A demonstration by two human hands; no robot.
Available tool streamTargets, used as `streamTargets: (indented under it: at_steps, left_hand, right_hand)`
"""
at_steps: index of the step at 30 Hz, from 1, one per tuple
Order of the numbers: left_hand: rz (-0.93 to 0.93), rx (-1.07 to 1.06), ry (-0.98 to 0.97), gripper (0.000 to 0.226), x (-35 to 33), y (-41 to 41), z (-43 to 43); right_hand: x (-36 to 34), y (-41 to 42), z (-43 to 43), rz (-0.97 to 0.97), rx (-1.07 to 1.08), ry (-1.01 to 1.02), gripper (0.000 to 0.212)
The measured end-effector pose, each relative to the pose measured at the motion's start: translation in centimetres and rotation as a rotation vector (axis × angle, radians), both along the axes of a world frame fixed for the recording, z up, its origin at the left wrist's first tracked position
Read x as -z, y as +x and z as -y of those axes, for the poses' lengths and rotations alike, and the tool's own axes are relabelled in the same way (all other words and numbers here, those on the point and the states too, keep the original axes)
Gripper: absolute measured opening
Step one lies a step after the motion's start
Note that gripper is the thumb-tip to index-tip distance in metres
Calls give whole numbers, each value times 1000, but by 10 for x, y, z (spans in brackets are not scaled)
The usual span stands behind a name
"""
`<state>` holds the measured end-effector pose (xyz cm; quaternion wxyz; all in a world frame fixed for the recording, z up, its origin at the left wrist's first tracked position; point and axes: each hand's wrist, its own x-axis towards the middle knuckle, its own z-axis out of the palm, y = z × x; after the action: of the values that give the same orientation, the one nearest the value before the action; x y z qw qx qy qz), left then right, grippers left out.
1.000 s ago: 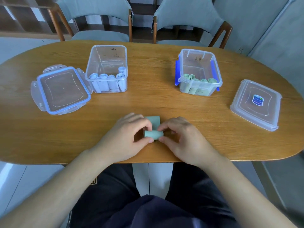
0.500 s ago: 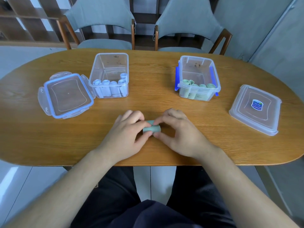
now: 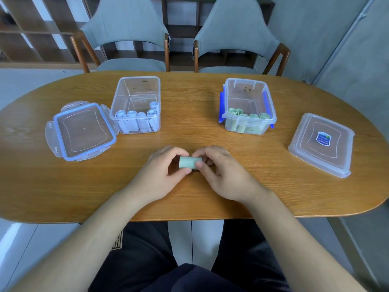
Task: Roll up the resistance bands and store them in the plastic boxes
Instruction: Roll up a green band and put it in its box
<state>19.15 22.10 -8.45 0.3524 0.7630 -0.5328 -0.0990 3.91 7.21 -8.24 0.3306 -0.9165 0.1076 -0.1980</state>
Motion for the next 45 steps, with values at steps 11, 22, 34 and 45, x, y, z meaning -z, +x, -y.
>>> streamTargets:
  at_steps: [11, 22, 34, 45]
  left_hand:
    - [-258, 95, -123, 28, -9, -22, -2]
    - [-189, 55, -170, 32, -13, -31, -3]
    - [-301, 26, -133, 16, -19, -38, -3]
    - [-255, -21, -227, 32, -26, -43, 5]
  right_hand:
    - [-8, -13, -7, 53, 6, 154, 29]
    - [-14, -19, -22, 66, 19, 383, 28]
    - [-17, -10, -42, 143, 224, 166, 32]
    - [-30, -8, -44, 145, 175, 462, 32]
